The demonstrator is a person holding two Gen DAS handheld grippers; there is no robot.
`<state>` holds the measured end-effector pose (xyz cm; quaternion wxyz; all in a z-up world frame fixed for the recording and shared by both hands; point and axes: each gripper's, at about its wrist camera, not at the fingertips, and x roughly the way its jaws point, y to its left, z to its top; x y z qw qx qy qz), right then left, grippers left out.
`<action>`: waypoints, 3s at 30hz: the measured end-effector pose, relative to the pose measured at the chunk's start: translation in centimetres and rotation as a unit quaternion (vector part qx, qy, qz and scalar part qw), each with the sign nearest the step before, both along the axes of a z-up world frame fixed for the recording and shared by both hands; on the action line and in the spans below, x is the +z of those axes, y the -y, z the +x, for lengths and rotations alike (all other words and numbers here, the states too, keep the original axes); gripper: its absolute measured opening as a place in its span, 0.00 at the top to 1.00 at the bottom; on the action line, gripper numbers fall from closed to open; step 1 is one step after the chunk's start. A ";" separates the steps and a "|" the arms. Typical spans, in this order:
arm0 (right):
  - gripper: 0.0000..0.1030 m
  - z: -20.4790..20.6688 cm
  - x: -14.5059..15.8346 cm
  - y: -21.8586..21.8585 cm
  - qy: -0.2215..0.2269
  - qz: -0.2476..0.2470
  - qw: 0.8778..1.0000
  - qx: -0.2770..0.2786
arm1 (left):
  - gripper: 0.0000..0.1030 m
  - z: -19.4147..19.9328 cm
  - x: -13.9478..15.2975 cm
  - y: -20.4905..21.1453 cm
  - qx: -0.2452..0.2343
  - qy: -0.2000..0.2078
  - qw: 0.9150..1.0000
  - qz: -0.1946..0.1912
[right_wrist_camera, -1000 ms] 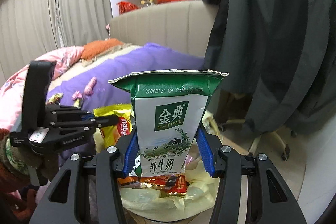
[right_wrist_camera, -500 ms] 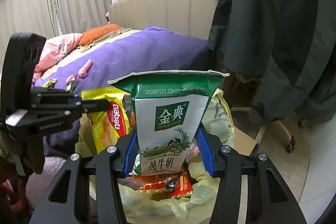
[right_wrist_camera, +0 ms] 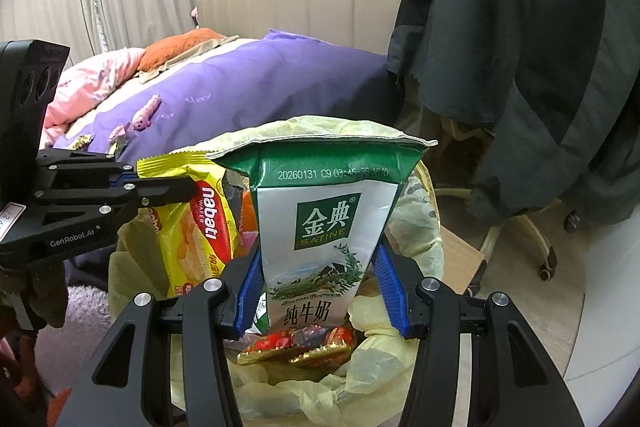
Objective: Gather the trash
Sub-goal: 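Carry the wrapper and carton over the yellow trash bag and release both, then move both open tools back over the items on the bed, then grasp the red paper cup rim with the left tool while the right tool grasps clear plastic packaging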
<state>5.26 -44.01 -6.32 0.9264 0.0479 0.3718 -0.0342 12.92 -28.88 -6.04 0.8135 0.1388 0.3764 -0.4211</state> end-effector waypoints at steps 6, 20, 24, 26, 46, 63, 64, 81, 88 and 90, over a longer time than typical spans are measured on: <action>0.53 0.4 -0.4 -0.2 -0.009 -0.010 1.000 -0.003 | 0.95 0.7 -0.4 -0.4 0.006 -0.018 1.000 -0.005; 0.51 0.7 0.0 -0.4 -0.012 -0.005 1.000 -0.005 | 0.63 1.9 0.6 -2.6 0.009 -0.075 0.995 -0.066; 0.46 0.4 0.8 -0.7 -0.012 -0.015 1.000 -0.010 | 0.52 1.8 2.0 -3.6 0.026 -0.071 0.993 -0.089; 0.45 0.1 1.5 -1.0 -0.006 -0.021 1.000 -0.010 | 0.52 1.9 2.8 -4.5 0.039 -0.066 0.992 -0.100; 0.44 1.4 8.6 -12.4 0.059 -0.057 0.992 0.094 | 0.50 4.0 6.9 -23.3 0.150 0.018 0.983 -0.102; 0.45 9.2 5.5 -24.7 0.012 -0.038 0.986 0.160 | 0.47 10.8 2.1 -46.0 0.364 -0.024 0.918 -0.154; 0.45 9.5 5.2 -25.1 0.010 -0.036 0.986 0.163 | 0.47 11.0 1.8 -46.1 0.363 -0.030 0.918 -0.155; 0.45 13.3 -1.6 -26.7 -0.039 0.036 0.986 0.160 | 0.41 4.3 1.3 -38.6 0.248 -0.105 0.956 -0.119; 0.64 14.1 -2.8 -26.3 -0.038 0.077 0.982 0.166 | 0.39 1.1 -1.2 -37.9 0.290 -0.127 0.941 -0.119; 0.82 14.6 -3.2 -26.9 -0.045 0.084 0.978 0.184 | 0.39 1.5 -1.6 -37.6 0.293 -0.131 0.938 -0.130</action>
